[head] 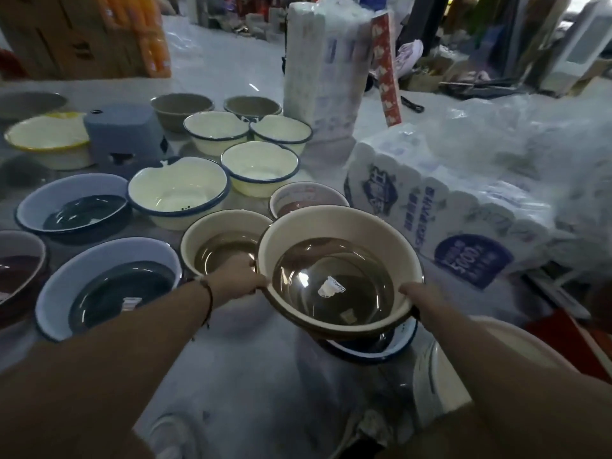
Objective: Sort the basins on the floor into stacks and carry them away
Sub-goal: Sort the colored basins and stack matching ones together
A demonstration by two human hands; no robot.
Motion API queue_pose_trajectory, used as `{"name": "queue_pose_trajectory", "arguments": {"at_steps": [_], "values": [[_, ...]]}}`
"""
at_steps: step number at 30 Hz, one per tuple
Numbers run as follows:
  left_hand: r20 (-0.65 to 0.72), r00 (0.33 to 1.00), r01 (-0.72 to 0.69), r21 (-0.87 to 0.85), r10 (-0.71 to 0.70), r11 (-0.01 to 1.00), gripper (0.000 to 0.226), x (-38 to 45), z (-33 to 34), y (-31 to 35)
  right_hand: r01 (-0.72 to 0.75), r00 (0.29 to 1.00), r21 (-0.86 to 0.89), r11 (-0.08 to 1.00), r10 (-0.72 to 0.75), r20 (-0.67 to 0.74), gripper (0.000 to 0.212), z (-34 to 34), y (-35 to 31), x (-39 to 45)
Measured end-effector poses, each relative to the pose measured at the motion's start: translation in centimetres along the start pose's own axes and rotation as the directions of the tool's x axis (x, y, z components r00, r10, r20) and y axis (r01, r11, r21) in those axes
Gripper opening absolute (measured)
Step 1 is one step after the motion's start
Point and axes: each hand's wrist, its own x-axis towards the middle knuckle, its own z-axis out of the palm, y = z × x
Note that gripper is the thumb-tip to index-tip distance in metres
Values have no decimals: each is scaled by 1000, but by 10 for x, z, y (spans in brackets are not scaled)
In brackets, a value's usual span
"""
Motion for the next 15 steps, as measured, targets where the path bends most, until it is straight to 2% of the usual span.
{"name": "queue_pose_trajectory", "arguments": {"at_steps": [3, 5, 9, 11, 15], "values": [[-19, 997, -69, 95, 71, 993, 18, 41, 36, 4, -58, 997, -58, 997, 55, -50, 43, -2, 30, 47], [-20, 996, -79, 135, 82, 988, 16, 63, 59, 7, -106, 992, -82, 991, 100, -72, 56, -3, 49, 72], [80, 993, -108, 230, 92, 967, 9, 99, 94, 1, -176, 980, -136, 975, 160, -118, 66, 2, 70, 92], [127, 986, -137, 265, 106, 955, 14, 116, 103, -7, -219, 969, -112, 969, 203, -138, 64, 9, 79, 101], [150, 983, -138, 251, 103, 958, 38, 140, 121, -25, -339, 937, 69, 938, 343, -70, 64, 31, 111, 127]]}}
